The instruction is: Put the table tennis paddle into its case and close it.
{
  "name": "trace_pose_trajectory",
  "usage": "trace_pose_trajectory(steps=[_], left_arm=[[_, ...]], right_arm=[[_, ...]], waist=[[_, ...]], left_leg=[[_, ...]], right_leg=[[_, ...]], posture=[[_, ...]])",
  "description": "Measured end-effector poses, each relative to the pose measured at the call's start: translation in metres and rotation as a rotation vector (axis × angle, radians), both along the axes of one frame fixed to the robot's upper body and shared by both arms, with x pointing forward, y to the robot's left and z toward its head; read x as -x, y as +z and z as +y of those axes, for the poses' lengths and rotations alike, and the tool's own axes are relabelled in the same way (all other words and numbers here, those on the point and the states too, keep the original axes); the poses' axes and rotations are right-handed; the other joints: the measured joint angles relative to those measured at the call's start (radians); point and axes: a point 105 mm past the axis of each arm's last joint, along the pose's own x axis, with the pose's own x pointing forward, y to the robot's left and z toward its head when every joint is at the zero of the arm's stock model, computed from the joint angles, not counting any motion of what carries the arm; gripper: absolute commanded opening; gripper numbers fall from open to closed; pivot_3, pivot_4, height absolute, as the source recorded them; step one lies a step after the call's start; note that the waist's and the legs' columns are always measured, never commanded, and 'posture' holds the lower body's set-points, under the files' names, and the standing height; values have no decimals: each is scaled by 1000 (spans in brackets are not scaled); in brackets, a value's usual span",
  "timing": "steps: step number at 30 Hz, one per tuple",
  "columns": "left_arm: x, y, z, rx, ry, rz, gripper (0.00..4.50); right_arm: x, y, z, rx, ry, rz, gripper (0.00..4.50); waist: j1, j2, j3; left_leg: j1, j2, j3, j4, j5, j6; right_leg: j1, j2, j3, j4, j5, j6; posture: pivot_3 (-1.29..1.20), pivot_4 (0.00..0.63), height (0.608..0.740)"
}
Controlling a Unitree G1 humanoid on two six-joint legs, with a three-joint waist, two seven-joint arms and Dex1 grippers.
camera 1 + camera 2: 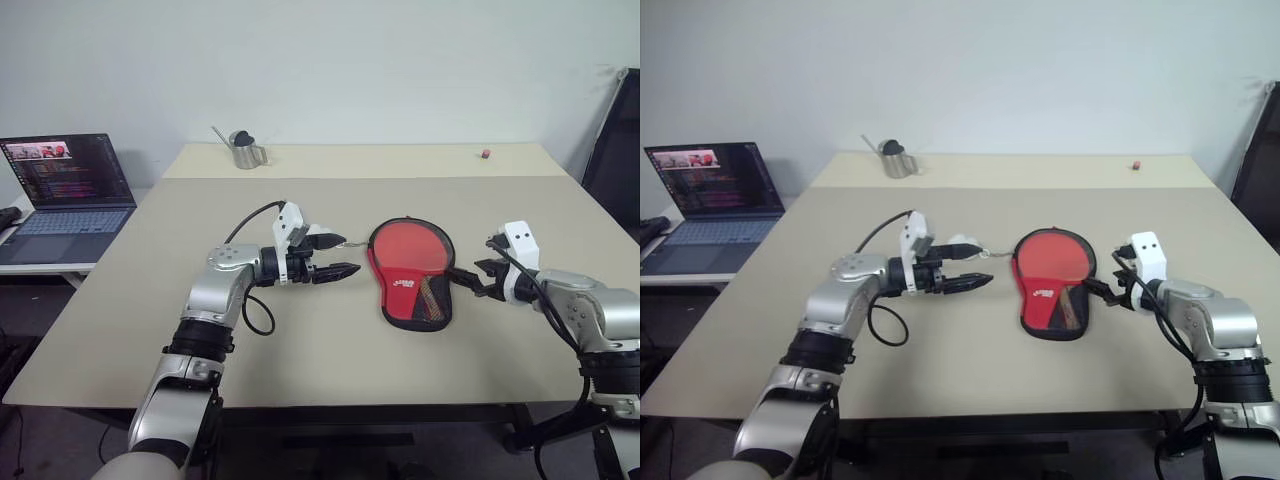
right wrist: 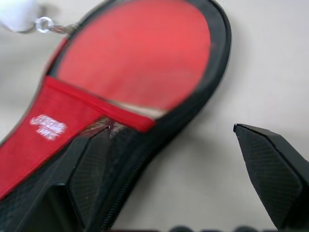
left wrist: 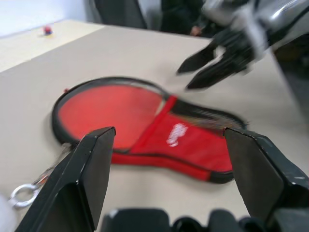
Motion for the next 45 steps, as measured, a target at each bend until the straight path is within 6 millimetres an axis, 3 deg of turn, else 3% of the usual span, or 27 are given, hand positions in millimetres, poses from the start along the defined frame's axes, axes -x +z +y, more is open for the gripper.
trace_pose_trajectory(steps=[6, 20, 23, 32, 36, 45], left_arm=[[7, 16, 18, -5, 29, -10, 3895], [6, 17, 19, 6, 63, -8, 3895], [7, 17, 19, 4, 62, -10, 3895], [9, 7, 29, -23, 84, 12, 3895], [9, 4, 32, -33, 91, 19, 3895], [27, -24, 60, -146, 90, 97, 3895]], right_arm=[[-9, -25, 6, 7, 0, 63, 4476], [-22, -28, 27, -13, 55, 88, 4476], [-20, -30, 31, -4, 68, 96, 3877], [-11, -37, 59, -38, 141, 113, 925], [-10, -39, 66, -51, 149, 119, 16], [-12, -40, 81, -84, 167, 127, 16]], waist=[[0, 0, 0], [-17, 1, -1], [-19, 1, -1], [-25, 2, -2], [-25, 2, -2], [-35, 2, -2]], left_leg=[[0, 0, 0, 0, 0, 0], [4, 2, 1, 0, 0, 0], [4, 2, 1, 0, 0, 0], [11, 2, 1, -1, -1, 1], [14, 3, 1, -1, -3, 4], [16, 18, 4, -3, -4, 1]], right_leg=[[0, 1, 0, 0, 0, -1], [1, 2, 1, 1, 1, -2], [2, 2, 1, 1, 1, -2], [7, 4, 3, 1, 2, -2], [9, 8, 3, 0, 3, -5], [7, 20, 5, 0, 6, -11]], posture=[[0, 150, 740], [0, 150, 740], [0, 150, 740], [0, 150, 740], [0, 150, 740], [0, 150, 740]])
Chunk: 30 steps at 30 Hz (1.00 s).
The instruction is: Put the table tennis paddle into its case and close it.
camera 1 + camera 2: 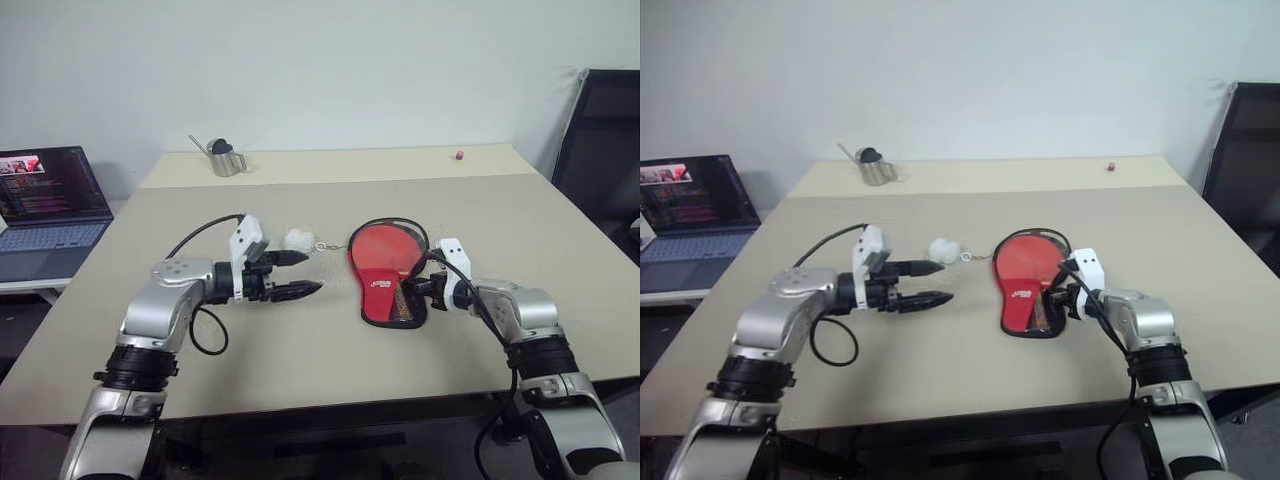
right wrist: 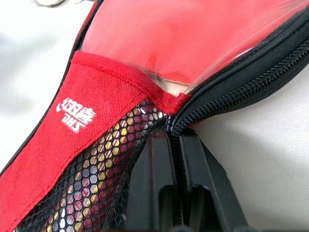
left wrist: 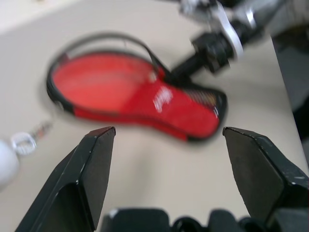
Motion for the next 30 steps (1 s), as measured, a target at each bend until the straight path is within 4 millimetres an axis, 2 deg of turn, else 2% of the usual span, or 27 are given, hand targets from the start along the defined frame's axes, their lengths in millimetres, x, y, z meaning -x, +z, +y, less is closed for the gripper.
trace_pose_trajectory(steps=[4, 13, 17, 21, 30], left_arm=[[15, -8, 6, -23, -37, 45, 3895], [36, -16, 2, -29, -95, 94, 3895], [55, -28, -1, -48, -145, 146, 3895], [62, -33, -2, -54, -161, 164, 3895], [70, -34, -5, -71, -189, 170, 3895]], right_arm=[[4, 0, 7, -12, 28, 11, 16], [26, -2, 36, -47, 141, 41, 16], [47, -6, 50, -65, 202, 61, 16], [68, -10, 62, -100, 242, 100, 16], [103, -15, 62, -121, 255, 159, 16]], waist=[[-2, 0, 0], [-10, 1, 1], [-11, 1, 1], [-9, 1, 1], [7, 2, 1]], left_leg=[[0, 1, 0, 0, -1, -1], [0, 4, 0, 0, -2, -3], [-1, 6, 1, -1, -4, -5], [-1, 8, 1, -1, -4, -6], [-1, 10, 2, -2, -5, -7]], right_leg=[[0, 1, 1, 0, 0, 0], [-2, 4, 2, -1, -1, -2], [-3, 5, 3, -1, -1, -3], [-3, 7, 2, -1, -2, -4], [-3, 9, 1, -2, -2, -4]], posture=[[0, 150, 740], [0, 150, 740], [0, 150, 740], [0, 150, 740], [0, 150, 740]])
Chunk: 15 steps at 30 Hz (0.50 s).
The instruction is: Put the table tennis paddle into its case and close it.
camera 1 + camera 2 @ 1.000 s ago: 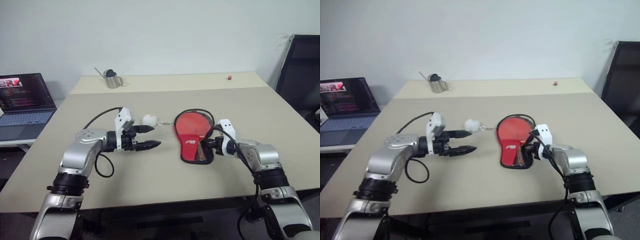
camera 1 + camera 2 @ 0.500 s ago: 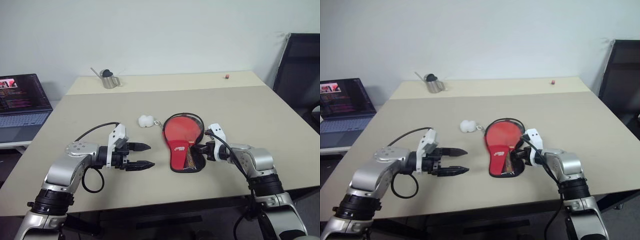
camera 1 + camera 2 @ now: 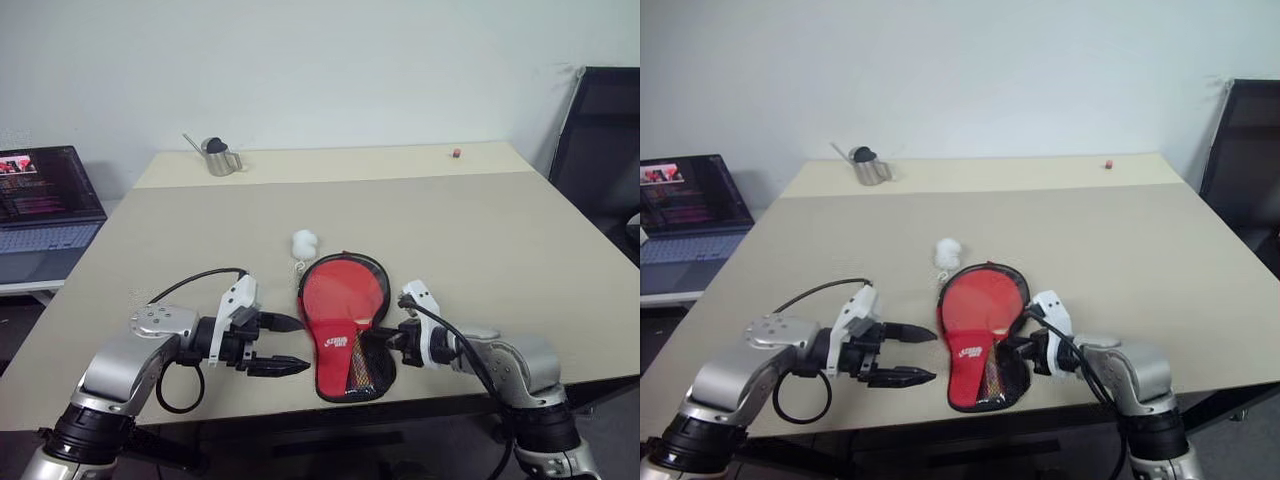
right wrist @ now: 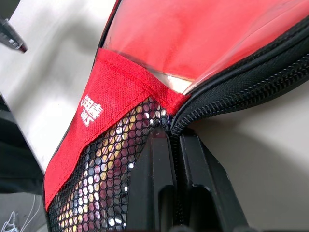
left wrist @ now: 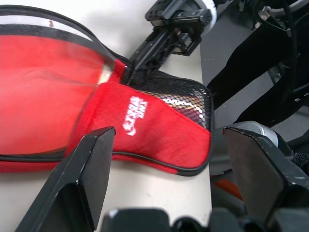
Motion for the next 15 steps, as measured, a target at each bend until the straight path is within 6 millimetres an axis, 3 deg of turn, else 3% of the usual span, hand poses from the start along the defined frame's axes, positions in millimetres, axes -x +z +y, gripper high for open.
trace_pose_trajectory(steps=[15], left_arm=[[1, -3, -5, -9, -17, 21, 3895]], right_arm=[[12, -3, -14, -4, -58, 41, 16]], waist=[[27, 1, 0]], left_leg=[[0, 1, -1, 0, -1, 0]], right_leg=[[3, 0, -3, -3, 0, 0]], posture=[[0, 150, 740]])
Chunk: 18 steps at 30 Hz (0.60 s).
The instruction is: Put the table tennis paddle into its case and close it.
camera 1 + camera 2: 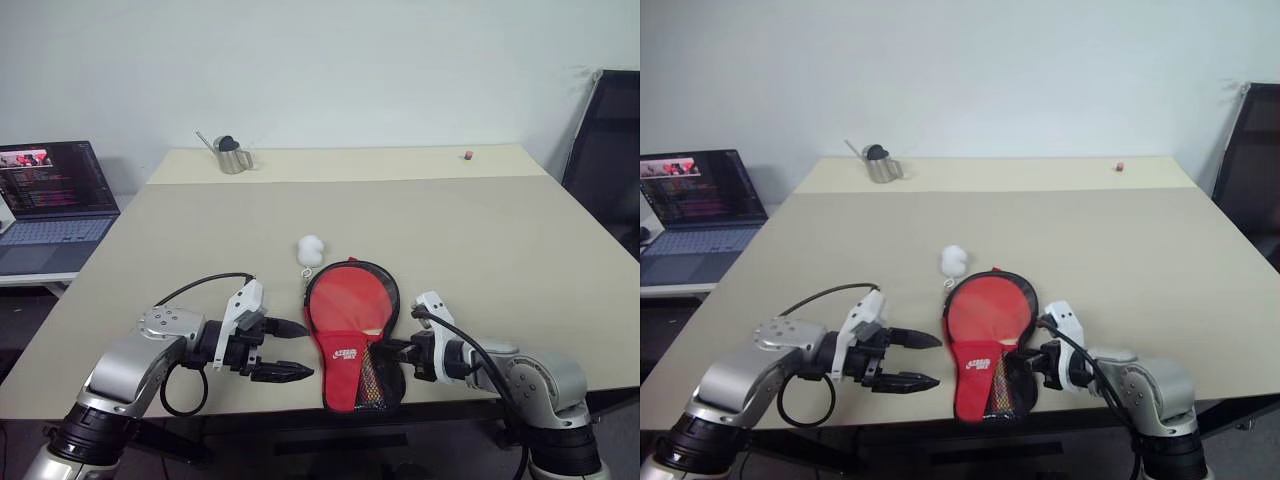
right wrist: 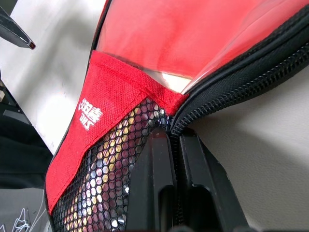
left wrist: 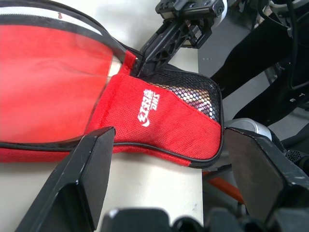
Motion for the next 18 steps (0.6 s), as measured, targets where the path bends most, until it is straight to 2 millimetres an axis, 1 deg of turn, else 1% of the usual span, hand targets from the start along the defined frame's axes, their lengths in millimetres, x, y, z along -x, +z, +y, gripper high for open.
trace_pose_trajectory(steps=[6, 9, 11, 14, 18], left_arm=[[-1, 1, -1, 1, 2, -4, 3895], [-1, 1, -1, 0, 6, -8, 3895], [-2, 1, -1, 0, 9, -9, 3895], [-2, 1, -1, 0, 13, -12, 3895], [-2, 0, -1, 3, 11, -18, 3895]], right_arm=[[-4, -1, -1, -6, -55, 7, 16], [-5, -2, -4, 2, -87, 13, 746], [-5, -2, -9, 3, -119, 13, 1396], [-1, 1, -10, 7, -122, 5, 2314], [5, 5, -15, 18, -121, -12, 3618]], waist=[[0, 0, 0], [1, 0, 0], [4, 0, 0], [9, 0, 0], [13, 1, 0]], left_leg=[[1, 2, 0, 0, 0, 0], [1, 3, 0, 0, 0, 0], [1, 2, 0, 0, 0, 0], [1, 2, -1, 1, 0, 0], [1, 2, -1, 1, 0, 0]], right_leg=[[1, 2, -1, 1, 1, -1], [1, 2, -1, 1, 1, -2], [1, 2, -1, 1, 1, -2], [2, 2, -2, 1, 1, -2], [2, 2, -2, 0, 1, -2]], posture=[[0, 150, 740], [0, 150, 740], [0, 150, 740], [0, 150, 740], [0, 150, 740]])
